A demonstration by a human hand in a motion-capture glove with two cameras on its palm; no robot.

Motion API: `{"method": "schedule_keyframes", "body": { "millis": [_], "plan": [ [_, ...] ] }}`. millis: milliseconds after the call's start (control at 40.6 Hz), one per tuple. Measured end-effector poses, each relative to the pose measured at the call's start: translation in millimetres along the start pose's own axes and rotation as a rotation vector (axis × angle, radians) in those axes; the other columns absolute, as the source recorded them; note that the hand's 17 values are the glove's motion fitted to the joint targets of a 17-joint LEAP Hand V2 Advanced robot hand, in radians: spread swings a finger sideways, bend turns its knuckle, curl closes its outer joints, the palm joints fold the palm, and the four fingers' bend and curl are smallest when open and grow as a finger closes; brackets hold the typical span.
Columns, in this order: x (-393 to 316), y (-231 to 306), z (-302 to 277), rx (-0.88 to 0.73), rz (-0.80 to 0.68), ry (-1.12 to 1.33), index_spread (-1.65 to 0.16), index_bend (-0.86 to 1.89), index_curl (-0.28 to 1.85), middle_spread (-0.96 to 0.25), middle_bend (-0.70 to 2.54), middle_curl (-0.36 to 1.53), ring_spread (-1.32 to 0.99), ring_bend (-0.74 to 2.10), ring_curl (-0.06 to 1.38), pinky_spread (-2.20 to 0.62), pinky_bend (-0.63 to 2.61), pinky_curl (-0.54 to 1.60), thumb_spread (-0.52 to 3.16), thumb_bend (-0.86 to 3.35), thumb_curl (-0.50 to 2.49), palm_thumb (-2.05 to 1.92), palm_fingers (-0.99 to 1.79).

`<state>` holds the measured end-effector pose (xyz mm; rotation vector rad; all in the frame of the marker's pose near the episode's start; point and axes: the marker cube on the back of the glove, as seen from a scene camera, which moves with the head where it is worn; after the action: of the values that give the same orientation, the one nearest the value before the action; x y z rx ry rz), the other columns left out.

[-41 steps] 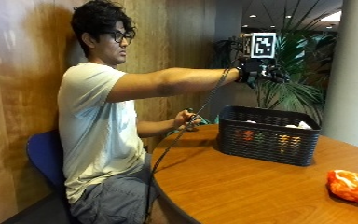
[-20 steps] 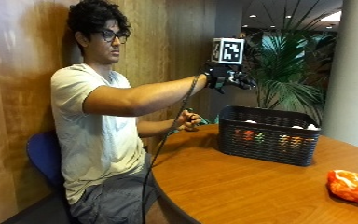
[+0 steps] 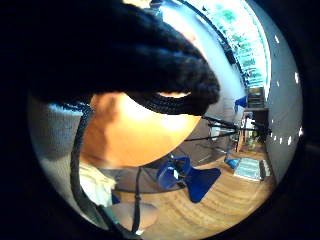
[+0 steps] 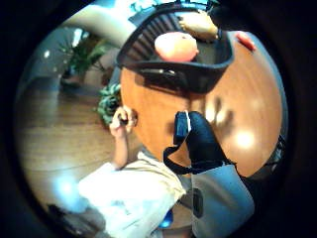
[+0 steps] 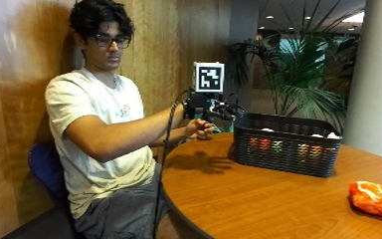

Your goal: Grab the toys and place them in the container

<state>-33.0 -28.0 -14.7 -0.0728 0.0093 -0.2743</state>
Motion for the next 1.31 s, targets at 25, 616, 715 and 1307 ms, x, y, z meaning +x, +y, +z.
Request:
{"method": "schedule_keyframes", "body": {
  "millis": [25,616,715,1307],
  "plan": [
    [1.7,3.9,2.5,0.002,0.007,-0.002,-0.31,0.23,0.53,0.01,0.15,0.35,0.02,0.34,0.43,0.06,1.03,0.32,1.39,-0.01,0.46,0.27,-0.04],
    [23.6,52.1,42.1,0.033,0.185,0.055,-0.31,0.23,0.52,0.02,0.15,0.30,0.02,0.33,0.43,0.06,0.98,0.32,1.39,-0.01,0.42,0.27,-0.03],
    [25.4,51.9,42.7,0.042,0.213,0.070,-0.32,0.24,0.52,0.02,0.15,0.29,0.02,0.32,0.43,0.06,0.98,0.31,1.39,-0.01,0.41,0.27,-0.03],
    [30.2,58.8,50.5,0.035,0.167,0.060,-0.32,0.24,0.52,0.01,0.16,0.28,0.02,0.30,0.42,0.06,0.96,0.32,1.39,-0.01,0.39,0.27,-0.02]
  ]
}}
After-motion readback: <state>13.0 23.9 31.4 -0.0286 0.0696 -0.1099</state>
